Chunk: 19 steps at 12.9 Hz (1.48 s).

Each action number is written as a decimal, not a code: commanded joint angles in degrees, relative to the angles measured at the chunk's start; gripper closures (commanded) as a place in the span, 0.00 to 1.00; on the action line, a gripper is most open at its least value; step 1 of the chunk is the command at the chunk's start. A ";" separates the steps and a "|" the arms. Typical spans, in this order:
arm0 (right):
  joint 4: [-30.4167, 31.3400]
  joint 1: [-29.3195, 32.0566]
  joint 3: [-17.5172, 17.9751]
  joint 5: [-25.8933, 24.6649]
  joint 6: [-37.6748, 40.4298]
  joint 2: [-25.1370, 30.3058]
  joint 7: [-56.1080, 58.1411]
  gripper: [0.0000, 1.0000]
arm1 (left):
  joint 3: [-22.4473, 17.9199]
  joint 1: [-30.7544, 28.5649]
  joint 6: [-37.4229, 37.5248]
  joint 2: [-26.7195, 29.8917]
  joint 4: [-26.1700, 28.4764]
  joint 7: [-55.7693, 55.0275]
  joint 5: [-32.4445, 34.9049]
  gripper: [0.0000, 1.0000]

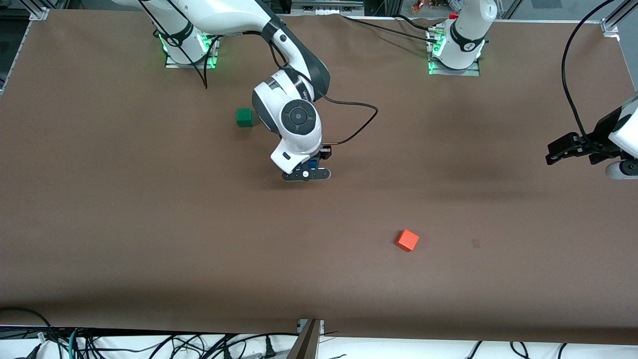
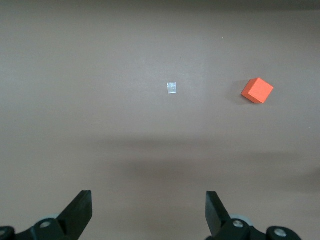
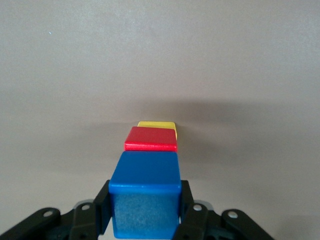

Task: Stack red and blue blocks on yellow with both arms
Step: 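Lower the blue cube onto the red cube with the right gripper, then open the right gripper and lift it off the stack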

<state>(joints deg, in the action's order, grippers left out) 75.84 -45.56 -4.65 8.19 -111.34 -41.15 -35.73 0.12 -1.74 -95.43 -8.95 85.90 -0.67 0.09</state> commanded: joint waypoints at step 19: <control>18.78 5.48 -18.19 -0.27 26.17 44.55 13.57 0.00 | 0.06 0.24 0.60 -0.72 -1.70 0.94 0.61 0.00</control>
<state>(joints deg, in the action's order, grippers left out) 83.72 -39.39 -21.76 9.08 -83.75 -6.11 -23.67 0.20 -1.67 -95.43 -8.96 85.71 -0.67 0.09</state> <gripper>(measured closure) 0.000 0.000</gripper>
